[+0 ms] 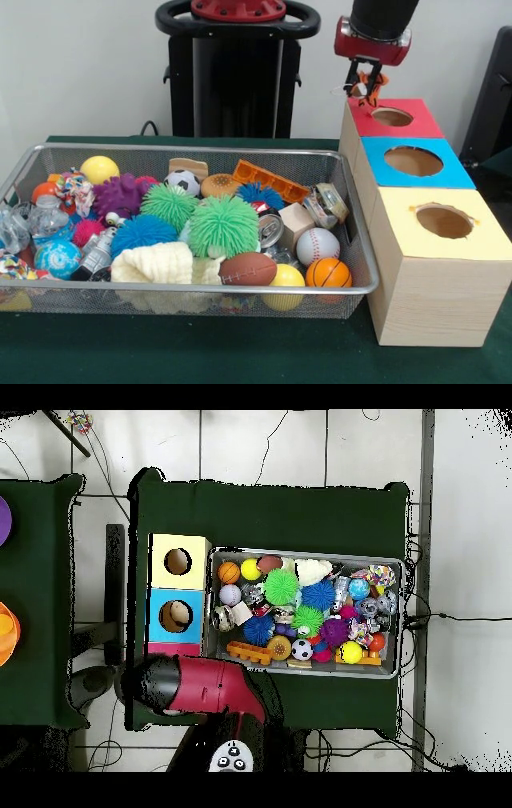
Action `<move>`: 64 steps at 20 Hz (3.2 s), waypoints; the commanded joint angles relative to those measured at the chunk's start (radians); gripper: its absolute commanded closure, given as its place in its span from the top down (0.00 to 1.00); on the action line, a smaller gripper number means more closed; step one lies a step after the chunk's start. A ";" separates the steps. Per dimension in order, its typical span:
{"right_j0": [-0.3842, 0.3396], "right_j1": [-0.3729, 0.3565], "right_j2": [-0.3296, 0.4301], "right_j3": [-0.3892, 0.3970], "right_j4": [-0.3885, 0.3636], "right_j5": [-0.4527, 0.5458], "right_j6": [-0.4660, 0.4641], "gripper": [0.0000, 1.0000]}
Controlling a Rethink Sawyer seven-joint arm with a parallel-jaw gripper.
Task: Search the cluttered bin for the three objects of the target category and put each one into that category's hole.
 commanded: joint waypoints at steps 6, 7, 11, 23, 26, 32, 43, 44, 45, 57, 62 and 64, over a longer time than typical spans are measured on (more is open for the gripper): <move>-0.156 -0.042 0.330 0.206 0.075 -0.215 -0.026 0.00; -0.160 -0.042 0.336 0.203 0.062 -0.219 -0.013 0.00; -0.180 -0.040 0.372 0.206 0.041 -0.251 0.020 0.00; -0.159 -0.037 0.378 0.187 -0.004 -0.380 0.098 0.00; -0.149 -0.035 0.362 0.176 -0.015 -0.401 0.108 0.00; -0.093 -0.021 0.280 0.136 -0.054 -0.425 0.128 0.00; 0.047 0.049 0.058 0.036 -0.139 -0.299 0.145 0.00; 0.052 0.053 0.051 0.032 -0.139 -0.295 0.146 0.00; 0.055 0.058 0.046 0.029 -0.138 -0.297 0.145 0.00; 0.062 0.098 0.026 0.023 -0.139 -0.427 0.147 0.00; 0.048 0.105 0.028 0.026 -0.142 -0.459 0.138 0.00; 0.043 0.108 0.030 0.026 -0.143 -0.462 0.135 0.00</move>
